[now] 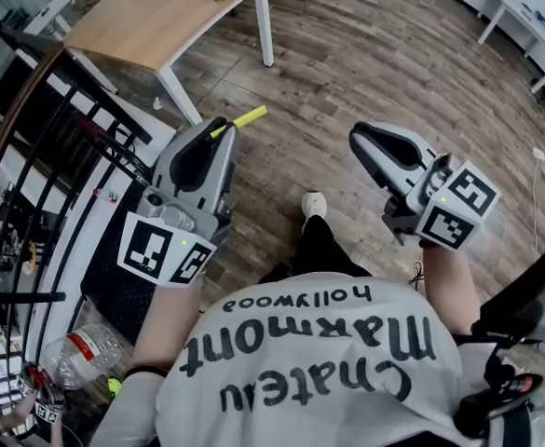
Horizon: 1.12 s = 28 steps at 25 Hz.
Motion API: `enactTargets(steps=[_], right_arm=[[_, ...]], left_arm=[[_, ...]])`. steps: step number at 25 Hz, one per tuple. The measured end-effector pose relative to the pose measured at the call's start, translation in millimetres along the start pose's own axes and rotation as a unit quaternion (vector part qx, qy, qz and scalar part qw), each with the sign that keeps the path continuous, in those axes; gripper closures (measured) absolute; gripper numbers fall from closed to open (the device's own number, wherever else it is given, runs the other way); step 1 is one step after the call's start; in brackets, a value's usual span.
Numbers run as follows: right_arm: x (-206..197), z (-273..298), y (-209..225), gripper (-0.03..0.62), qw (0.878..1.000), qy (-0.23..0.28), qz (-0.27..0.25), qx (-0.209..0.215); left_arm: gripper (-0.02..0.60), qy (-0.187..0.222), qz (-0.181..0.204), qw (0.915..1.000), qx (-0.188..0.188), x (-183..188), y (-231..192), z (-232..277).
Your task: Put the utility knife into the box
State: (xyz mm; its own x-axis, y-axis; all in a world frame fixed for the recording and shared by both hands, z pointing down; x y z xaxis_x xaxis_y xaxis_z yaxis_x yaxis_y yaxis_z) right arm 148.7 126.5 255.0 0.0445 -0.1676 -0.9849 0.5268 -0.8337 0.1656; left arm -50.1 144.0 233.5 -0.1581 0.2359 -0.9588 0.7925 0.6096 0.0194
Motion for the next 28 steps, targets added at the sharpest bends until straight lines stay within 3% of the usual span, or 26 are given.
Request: enactTargets(steps=[9, 16, 25, 28], right_arm=[[7, 71, 100, 0.543, 0.999, 0.023, 0.006, 0.033], [30, 135, 179, 0.543, 0.999, 0.014, 0.002, 0.047], [47, 184, 251, 0.543, 0.997, 0.001, 0.019, 0.069], [50, 195, 265, 0.543, 0.998, 0.0, 0.003, 0.069]], left_arm=[[0.535, -0.004, 0.008, 0.9994, 0.033, -32, -74, 69], [0.535, -0.029, -0.022, 0.997, 0.069, -68, -129, 132], [0.535, -0.037, -0.027, 0.9954, 0.084, -85, -169, 196], [0.535, -0.041, -0.028, 0.9945, 0.092, -91, -180, 207]])
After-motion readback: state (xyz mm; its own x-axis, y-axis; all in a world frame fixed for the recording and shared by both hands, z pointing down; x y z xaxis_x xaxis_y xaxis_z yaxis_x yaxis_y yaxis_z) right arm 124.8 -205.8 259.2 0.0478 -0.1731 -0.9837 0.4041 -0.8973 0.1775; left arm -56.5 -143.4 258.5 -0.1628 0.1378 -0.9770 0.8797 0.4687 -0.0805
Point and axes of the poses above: the fingertips, and each gripper's own axes: z forward along the fingers, y to its right, x out of its top, the point moved 3 cm from there along -z, backward along the fingers, and after that the axes turned 1 degree about y, right-handed, at the moved point
